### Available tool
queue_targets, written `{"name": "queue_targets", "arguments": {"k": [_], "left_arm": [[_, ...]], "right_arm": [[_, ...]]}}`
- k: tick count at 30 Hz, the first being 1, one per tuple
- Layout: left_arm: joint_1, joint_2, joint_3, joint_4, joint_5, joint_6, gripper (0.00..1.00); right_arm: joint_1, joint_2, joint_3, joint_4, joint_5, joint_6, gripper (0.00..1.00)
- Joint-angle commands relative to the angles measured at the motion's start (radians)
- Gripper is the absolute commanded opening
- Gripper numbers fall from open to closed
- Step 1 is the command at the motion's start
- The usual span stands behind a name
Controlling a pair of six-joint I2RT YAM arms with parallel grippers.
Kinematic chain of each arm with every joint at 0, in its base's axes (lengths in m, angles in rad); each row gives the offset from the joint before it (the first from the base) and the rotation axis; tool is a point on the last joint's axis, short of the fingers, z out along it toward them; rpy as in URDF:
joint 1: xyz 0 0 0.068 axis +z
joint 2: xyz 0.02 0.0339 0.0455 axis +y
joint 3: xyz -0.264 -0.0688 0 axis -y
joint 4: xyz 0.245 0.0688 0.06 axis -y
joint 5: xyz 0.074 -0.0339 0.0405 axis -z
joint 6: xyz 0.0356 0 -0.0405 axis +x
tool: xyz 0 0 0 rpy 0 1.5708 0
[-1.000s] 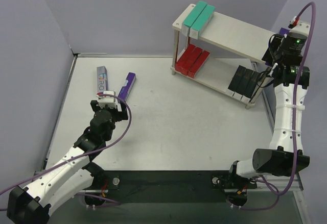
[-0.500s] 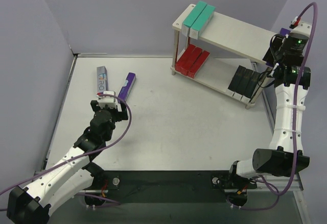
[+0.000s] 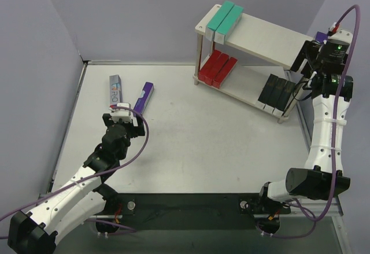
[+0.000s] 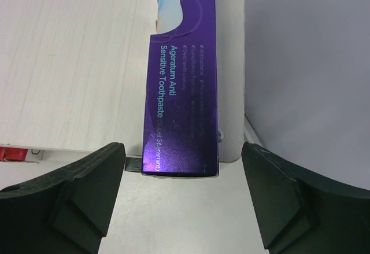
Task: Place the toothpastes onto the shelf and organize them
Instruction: Adjust the toothpaste on the shelf, then pick up the toothpaste from the center of the board.
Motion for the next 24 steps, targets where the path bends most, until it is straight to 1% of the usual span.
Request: {"name": "queue_targets", "arguments": {"k": [1, 5, 8, 13, 17, 20, 21, 23, 24], "left_arm": [[-0.004, -0.004, 0.008, 0.045, 0.012, -0.002, 0.95], [-0.001, 0.0, 0.01, 0.045, 0.021, -0.002, 0.95], [0.006, 0.006, 0.011, 0.047, 0.032, -0.002, 0.95], [0.019, 0.033, 0.02, 0.044, 0.056, -0.004, 0.95], [0.029, 0.076, 0.036, 0.042, 0.079, -0.016, 0.95], [0.038, 0.154, 0.069, 0.042, 0.102, -0.022, 0.95], [0.041, 0.176, 0.08, 0.044, 0.107, -0.021, 0.95], [0.053, 0.246, 0.121, 0.047, 0.11, -0.019, 0.95], [0.059, 0.271, 0.134, 0.051, 0.115, -0.017, 0.95]], "right_arm": [[-0.005, -0.054, 0.096, -0.01, -0.053, 0.037, 0.86], [-0.005, -0.097, 0.138, -0.011, -0.098, 0.065, 0.91], [-0.005, -0.137, 0.142, -0.01, -0.14, 0.074, 0.93], [-0.004, -0.233, 0.087, 0.006, -0.14, 0.088, 0.94], [-0.002, -0.322, -0.026, 0.047, -0.167, 0.111, 0.97], [0.009, -0.41, -0.158, 0.11, -0.233, 0.159, 0.98], [0.013, -0.452, -0.239, 0.147, -0.262, 0.18, 0.99], [0.033, -0.496, -0.311, 0.179, -0.279, 0.197, 0.99], [0.042, -0.531, -0.381, 0.197, -0.279, 0.208, 0.99]]}}
